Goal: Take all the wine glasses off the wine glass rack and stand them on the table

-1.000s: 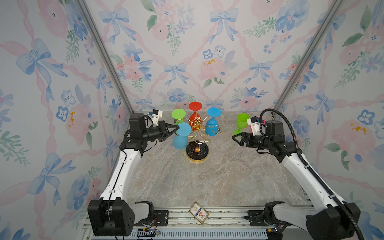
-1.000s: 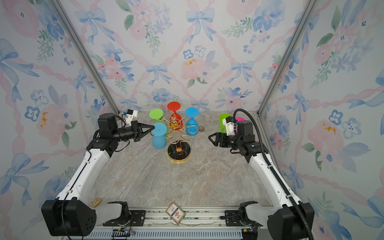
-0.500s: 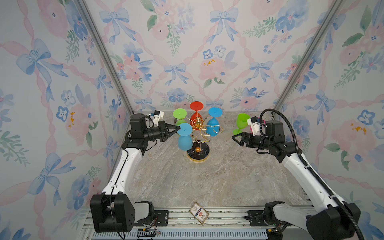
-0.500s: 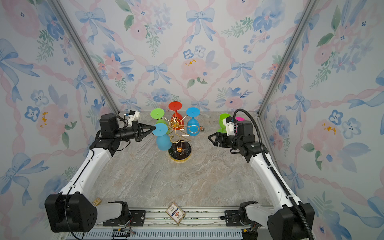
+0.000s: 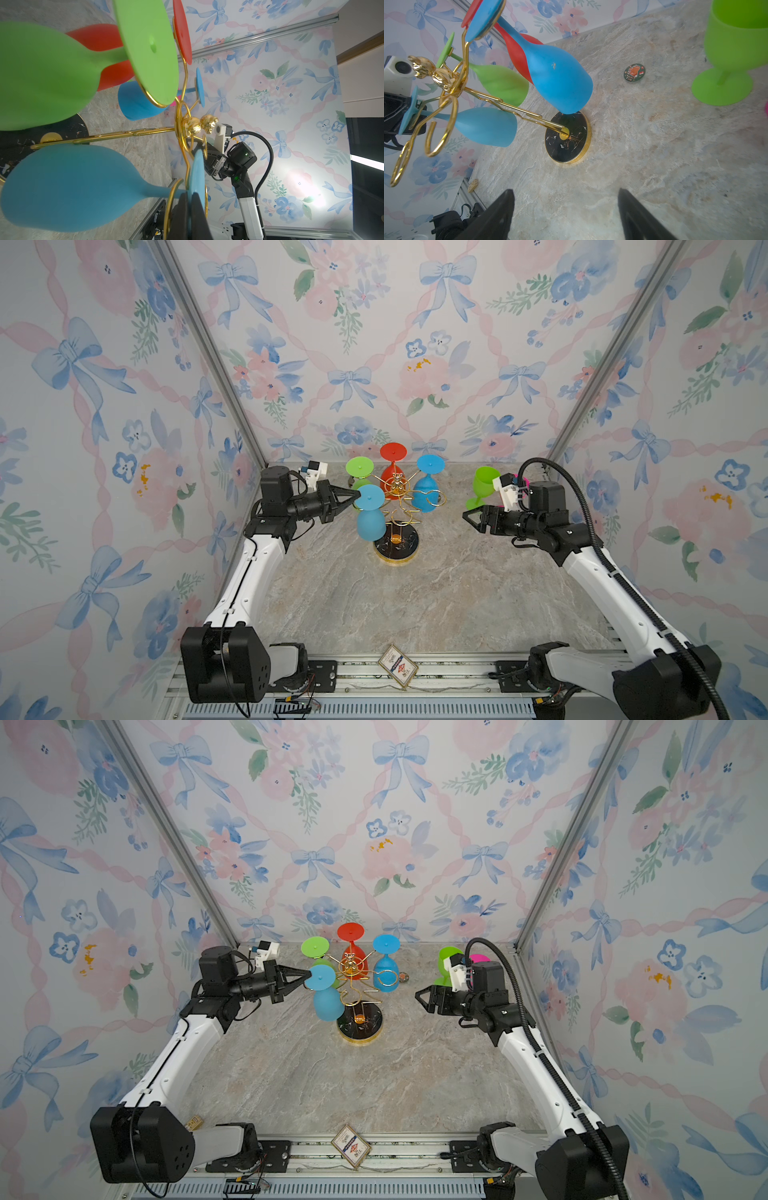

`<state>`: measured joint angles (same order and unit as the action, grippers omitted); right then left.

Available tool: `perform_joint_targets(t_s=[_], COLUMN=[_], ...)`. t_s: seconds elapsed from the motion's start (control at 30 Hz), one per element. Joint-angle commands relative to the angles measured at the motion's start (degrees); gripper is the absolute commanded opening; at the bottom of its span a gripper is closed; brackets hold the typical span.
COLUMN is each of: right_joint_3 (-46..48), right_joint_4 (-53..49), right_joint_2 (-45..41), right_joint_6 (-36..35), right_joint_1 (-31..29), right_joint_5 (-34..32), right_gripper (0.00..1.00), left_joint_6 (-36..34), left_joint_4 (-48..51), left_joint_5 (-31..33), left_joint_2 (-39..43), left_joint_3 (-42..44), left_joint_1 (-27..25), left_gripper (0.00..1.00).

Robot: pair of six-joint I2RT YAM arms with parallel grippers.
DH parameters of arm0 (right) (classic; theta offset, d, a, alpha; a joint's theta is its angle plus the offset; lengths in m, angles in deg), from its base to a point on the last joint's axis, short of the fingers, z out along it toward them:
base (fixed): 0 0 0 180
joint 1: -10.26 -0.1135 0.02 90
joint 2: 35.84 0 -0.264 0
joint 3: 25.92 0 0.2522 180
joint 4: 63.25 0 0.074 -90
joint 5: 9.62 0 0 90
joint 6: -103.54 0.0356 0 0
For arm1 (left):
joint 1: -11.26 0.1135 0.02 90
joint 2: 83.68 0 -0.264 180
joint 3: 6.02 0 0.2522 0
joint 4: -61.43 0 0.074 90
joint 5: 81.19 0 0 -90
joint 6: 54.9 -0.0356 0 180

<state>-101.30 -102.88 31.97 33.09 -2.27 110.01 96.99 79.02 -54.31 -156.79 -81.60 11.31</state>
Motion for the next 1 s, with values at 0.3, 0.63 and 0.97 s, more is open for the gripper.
perform_joint_targets(t_s=[0.3,0.63,0.97], right_joint_3=[1.3,1.7,2.3], right_joint_4=[1.4,1.9,1.1], right_joint_2=[-0.6,-0.5,-1.5], right_joint_6=[0.7,0.9,0.5], right_joint_1=[-0.7,-0.8,-0.8], right_joint_5=[0.8,1.0,0.5], right_gripper=[0.8,0.8,0.81], left_joint_6=[3.4,5.8,7.1], left_joint_4=[-5.7,-9.0,-11.7], left_joint_5=[-1.6,-0.7,0.5], left_joint_2=[-0.9,-1.9,-4.5], left_joint_3=[-2.7,-2.5,-3.4], left_joint_1=[-0.1,-0.4,-0.4], left_gripper=[0.0,0.0,0.0])
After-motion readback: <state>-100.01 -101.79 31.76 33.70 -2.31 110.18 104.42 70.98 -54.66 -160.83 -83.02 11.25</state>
